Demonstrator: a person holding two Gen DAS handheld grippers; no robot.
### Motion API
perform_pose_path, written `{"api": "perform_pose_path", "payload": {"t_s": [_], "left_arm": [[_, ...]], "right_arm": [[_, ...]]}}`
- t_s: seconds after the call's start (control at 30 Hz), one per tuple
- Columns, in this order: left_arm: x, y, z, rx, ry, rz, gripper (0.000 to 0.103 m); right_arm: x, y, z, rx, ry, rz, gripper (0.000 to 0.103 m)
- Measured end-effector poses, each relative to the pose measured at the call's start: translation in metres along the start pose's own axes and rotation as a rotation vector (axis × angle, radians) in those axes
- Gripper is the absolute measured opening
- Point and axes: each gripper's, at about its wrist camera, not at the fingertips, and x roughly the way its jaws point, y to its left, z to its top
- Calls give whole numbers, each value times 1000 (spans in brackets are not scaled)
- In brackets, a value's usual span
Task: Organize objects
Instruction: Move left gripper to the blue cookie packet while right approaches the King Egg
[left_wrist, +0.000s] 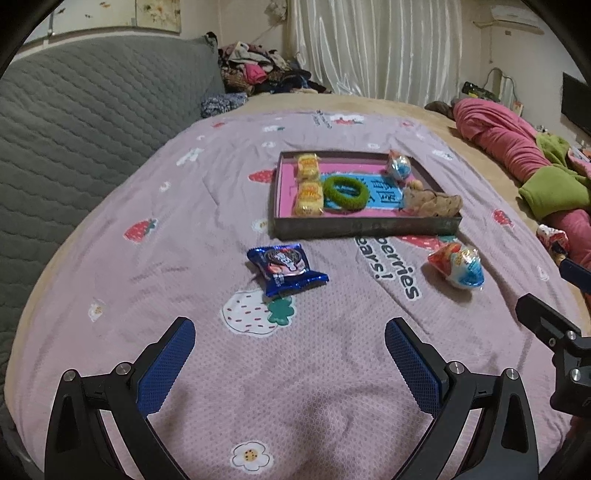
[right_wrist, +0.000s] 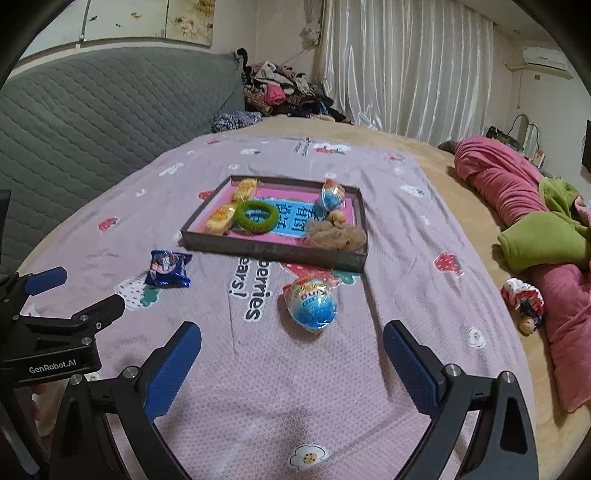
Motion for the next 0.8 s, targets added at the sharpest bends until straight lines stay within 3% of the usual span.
{"api": "perform_pose_path", "payload": {"t_s": [0.8], "left_arm": [[114, -14, 29, -15, 96, -9, 103]], "right_arm": [[113, -23, 8, 12, 110, -19, 100]]}}
